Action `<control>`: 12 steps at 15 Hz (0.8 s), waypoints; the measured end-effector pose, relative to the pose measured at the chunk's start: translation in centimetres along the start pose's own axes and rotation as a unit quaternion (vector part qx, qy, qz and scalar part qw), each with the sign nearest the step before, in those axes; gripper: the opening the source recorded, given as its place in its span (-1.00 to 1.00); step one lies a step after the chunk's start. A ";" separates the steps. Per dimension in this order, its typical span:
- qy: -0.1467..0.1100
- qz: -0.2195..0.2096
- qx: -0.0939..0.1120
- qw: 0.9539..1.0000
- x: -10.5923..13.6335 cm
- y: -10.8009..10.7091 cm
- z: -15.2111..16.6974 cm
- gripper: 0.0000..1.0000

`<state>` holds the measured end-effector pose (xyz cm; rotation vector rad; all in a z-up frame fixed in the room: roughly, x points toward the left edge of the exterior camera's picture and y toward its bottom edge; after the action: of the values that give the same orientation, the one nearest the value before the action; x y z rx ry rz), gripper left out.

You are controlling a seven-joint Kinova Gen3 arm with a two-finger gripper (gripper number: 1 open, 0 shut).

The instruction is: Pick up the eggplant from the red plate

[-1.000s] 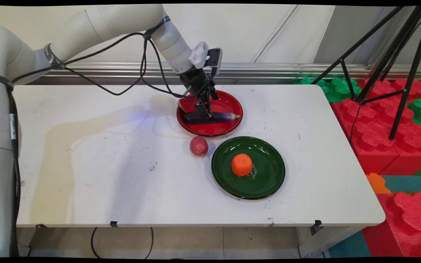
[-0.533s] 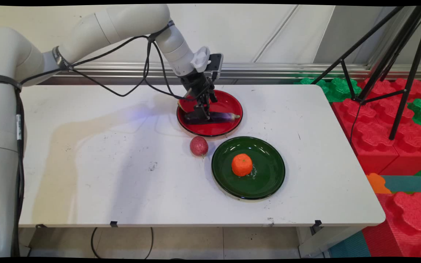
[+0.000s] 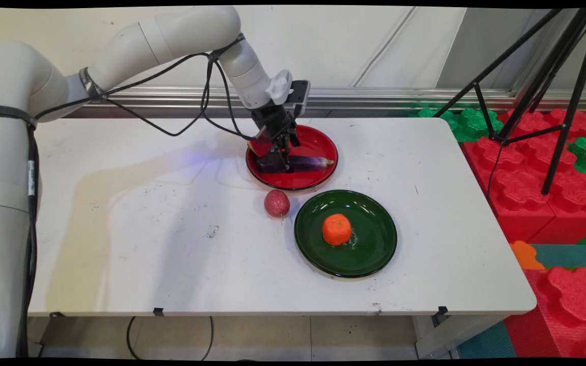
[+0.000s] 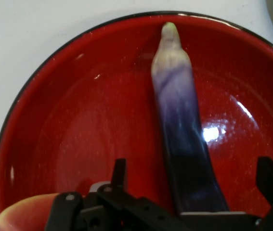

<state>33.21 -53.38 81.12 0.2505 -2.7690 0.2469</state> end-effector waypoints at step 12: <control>-0.009 0.006 -0.011 1.000 -0.4 -0.5 0.8 1.00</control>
<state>33.43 -53.93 80.28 0.2326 -2.7901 0.2173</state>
